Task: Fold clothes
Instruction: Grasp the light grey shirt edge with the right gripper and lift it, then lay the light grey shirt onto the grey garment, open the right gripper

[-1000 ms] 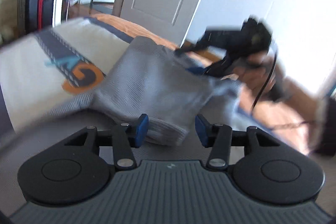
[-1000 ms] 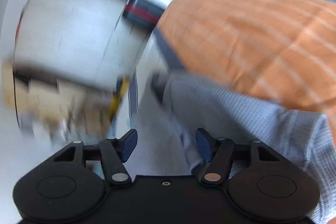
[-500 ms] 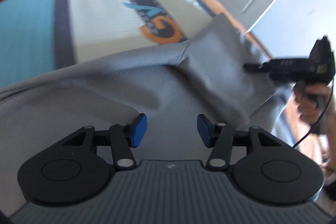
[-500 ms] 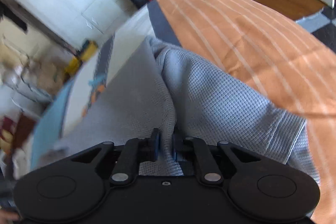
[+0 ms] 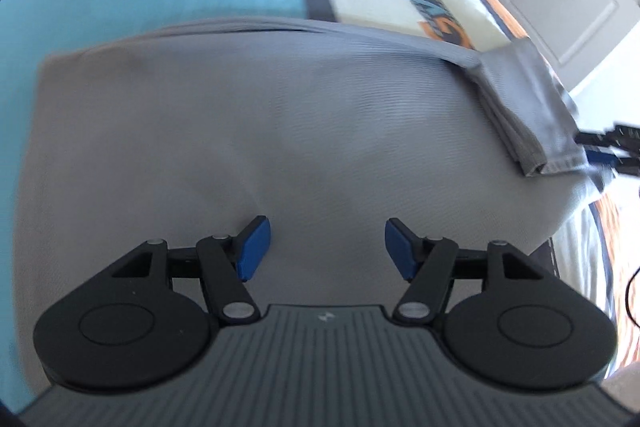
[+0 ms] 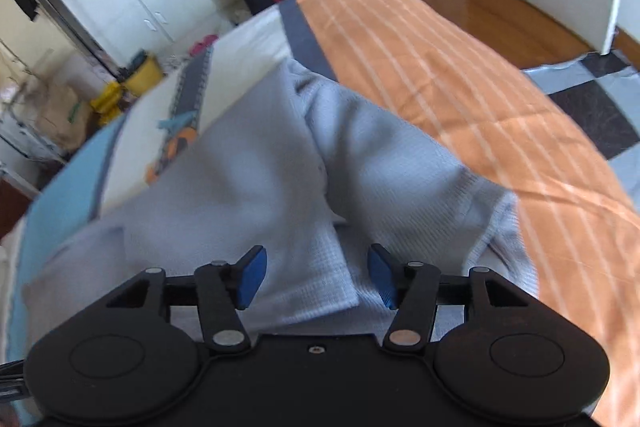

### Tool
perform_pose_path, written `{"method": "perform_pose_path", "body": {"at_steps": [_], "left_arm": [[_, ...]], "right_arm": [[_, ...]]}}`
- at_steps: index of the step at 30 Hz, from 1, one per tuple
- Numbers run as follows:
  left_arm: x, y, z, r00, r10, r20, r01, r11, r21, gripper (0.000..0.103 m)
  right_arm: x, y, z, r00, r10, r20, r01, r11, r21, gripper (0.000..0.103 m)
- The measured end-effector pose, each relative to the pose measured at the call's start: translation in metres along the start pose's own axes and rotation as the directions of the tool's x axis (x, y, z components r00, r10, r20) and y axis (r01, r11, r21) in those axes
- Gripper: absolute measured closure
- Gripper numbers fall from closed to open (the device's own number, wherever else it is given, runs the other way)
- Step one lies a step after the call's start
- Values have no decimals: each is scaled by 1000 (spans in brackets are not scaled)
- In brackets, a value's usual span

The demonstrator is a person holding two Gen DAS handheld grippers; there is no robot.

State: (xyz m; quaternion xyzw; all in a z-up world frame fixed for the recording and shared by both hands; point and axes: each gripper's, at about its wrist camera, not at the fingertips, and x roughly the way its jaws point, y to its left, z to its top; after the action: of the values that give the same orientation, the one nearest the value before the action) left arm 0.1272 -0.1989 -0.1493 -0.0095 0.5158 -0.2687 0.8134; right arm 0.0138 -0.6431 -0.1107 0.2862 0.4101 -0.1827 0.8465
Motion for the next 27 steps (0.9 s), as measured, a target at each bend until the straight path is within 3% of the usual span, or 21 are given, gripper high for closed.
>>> {"method": "perform_pose_path", "body": {"at_steps": [2,4,7,10,13,16,18,20,22,24,25,27], "left_arm": [[-10,7,-7,996,87,1,-87,994,-70,40],[-19,5,-10,993,116,22,-113,988,-109,40],[-21,-18,-4,997,34,75,-29,997,-74,40],[-13,-53,6,993,-29,110,32,999,-26,40],[5,-94,19,990,-105,90,103,994,25,40],[31,-136,34,981,-192,21,192,981,12,40],[40,-160,40,977,-213,14,212,976,55,40],[44,-185,47,972,-227,66,217,967,130,40],[47,-203,52,957,-267,113,243,951,188,40],[63,-213,60,954,-288,84,269,945,185,40],[71,-218,64,952,-299,69,282,942,183,40],[89,-226,70,953,-301,27,292,940,179,41]], "right_arm": [[-10,-8,-3,1000,2,4,-2,999,49,42],[-19,-16,-6,1000,2,6,-3,995,100,42],[-35,-45,-7,999,7,35,-16,967,256,41],[-48,-77,-19,995,55,86,-87,902,424,41],[-53,-94,-37,992,78,96,-116,852,511,41],[-50,-92,-46,997,41,57,-65,864,500,34],[-45,-91,-51,999,17,29,-29,874,485,34],[-28,-95,-52,990,132,43,-135,851,507,32],[-12,-103,-51,966,229,122,-257,785,563,27],[4,-106,-47,935,299,190,-353,736,578,22],[10,-103,-44,927,309,211,-374,744,554,22],[15,-89,-38,925,297,237,-376,801,465,23]]}}
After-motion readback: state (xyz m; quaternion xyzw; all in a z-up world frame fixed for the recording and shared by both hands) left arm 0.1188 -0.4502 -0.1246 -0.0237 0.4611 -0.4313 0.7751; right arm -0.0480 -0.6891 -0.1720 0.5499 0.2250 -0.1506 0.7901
